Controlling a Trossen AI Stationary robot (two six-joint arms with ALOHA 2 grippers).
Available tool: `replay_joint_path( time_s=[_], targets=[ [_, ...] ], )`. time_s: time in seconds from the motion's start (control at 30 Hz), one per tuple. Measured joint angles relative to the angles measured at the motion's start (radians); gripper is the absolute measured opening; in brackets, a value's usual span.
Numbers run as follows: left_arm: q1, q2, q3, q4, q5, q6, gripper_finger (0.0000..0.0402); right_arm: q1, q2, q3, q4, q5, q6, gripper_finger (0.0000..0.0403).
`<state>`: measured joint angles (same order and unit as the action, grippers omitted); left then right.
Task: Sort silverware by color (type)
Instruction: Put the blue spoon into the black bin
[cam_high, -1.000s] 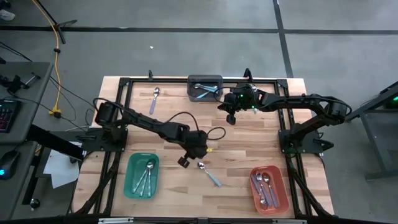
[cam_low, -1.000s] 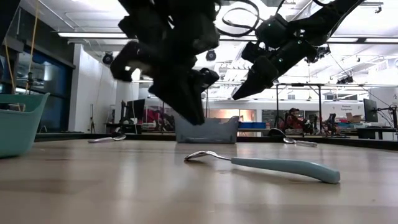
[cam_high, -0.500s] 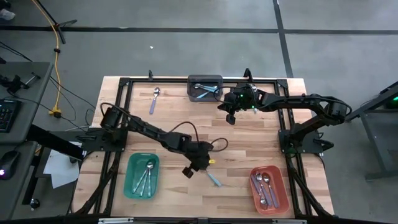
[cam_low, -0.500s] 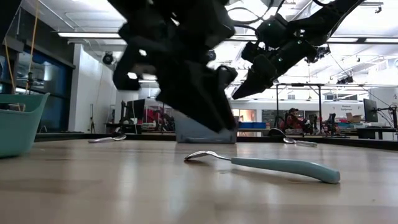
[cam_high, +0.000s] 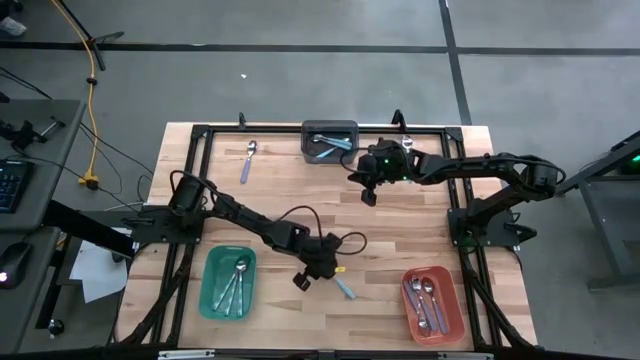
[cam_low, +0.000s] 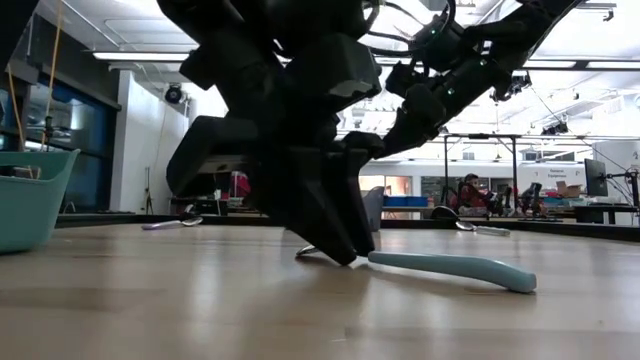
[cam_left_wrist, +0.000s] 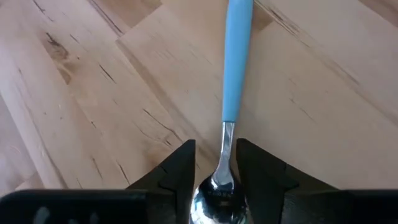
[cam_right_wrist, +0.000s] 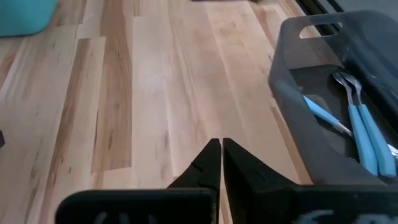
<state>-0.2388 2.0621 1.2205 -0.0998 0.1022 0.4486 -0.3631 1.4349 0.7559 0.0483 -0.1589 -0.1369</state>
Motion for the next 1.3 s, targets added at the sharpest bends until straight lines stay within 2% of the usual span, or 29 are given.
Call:
replay_joint_path(
  time_s=[0.27,0.43,0.77,0.87,0.97,1.3],
  targets=[
    [0.022,0.002,0.001,-0.021,0.006,-0.009,0.0011,0.004,0.000,0.000,0.000,0.001,-0.002,0.0000],
    [0.053,-0.001,0.002,-0.061,0.027,-0.027,0.0008,0.004,0.000,0.000,0.000,0.001,-0.020,0.0000],
    [0.120,-0.124,-0.005,-0.233,-0.170,-0.035,0.0002,0.004,-0.003,0.000,-0.013,0.007,-0.021,0.0000],
    [0.154,-0.171,-0.005,-0.296,-0.210,-0.055,0.0002,0.015,-0.024,0.000,-0.017,0.088,-0.021,0.0000],
    [0.206,-0.206,-0.005,-0.329,-0.228,-0.094,0.0001,0.028,-0.062,0.000,-0.046,0.158,-0.021,0.0000],
    [0.450,-0.303,-0.002,-0.235,-0.298,-0.160,0.0001,0.068,-0.197,-0.050,-0.091,0.237,-0.044,0.0000]
  ],
)
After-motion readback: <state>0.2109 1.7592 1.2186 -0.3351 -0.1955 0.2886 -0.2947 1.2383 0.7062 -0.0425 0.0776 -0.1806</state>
